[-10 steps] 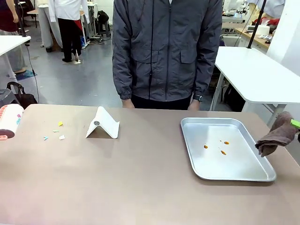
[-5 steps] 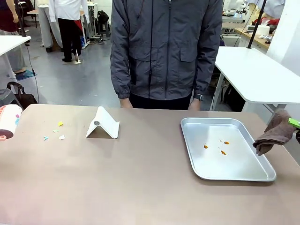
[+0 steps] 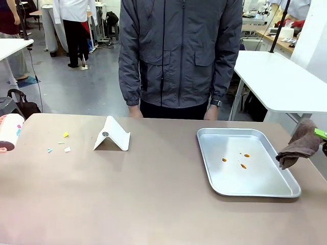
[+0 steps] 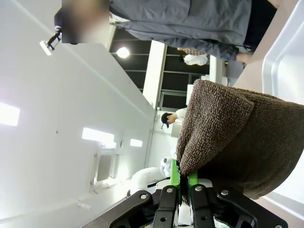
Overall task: Clean the surface of the table.
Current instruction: If a person points to the right, clean the right side of the table with your right hand, and if they point to the left, clean the left side with your left hand.
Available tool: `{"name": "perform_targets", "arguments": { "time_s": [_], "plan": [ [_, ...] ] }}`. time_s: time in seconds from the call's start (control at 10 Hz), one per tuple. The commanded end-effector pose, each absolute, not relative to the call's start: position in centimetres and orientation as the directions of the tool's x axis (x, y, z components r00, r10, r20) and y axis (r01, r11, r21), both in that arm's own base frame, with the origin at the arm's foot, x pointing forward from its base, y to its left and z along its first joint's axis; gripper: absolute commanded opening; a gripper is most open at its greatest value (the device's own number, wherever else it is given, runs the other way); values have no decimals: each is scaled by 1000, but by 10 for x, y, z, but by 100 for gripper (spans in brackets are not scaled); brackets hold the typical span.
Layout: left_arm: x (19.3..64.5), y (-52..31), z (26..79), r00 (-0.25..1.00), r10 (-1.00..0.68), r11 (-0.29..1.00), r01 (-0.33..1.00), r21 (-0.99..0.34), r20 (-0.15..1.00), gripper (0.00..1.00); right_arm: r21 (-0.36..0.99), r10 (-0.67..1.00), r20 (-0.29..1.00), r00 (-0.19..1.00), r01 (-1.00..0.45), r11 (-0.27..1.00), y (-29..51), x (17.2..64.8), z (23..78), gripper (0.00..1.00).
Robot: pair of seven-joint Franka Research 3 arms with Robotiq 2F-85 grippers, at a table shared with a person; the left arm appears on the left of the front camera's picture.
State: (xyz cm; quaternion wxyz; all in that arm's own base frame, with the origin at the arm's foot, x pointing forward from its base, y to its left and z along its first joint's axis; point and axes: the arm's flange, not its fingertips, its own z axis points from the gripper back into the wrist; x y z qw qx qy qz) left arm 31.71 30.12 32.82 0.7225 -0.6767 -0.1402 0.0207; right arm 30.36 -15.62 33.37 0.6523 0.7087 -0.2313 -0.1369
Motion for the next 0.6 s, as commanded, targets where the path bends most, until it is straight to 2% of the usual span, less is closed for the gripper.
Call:
{"name": "perform_targets", "arguments": {
  "time_s": [0.0, 0.5],
  "plan": [
    [315, 301, 332, 959, 220, 67, 167, -984, 178, 0, 991, -506, 92, 857, -128, -36, -157, 304, 342, 0],
    [315, 301, 332, 959, 220, 67, 167, -984, 178, 0, 991, -506, 92, 857, -128, -36, -157, 304, 342, 0]
  ]
}}
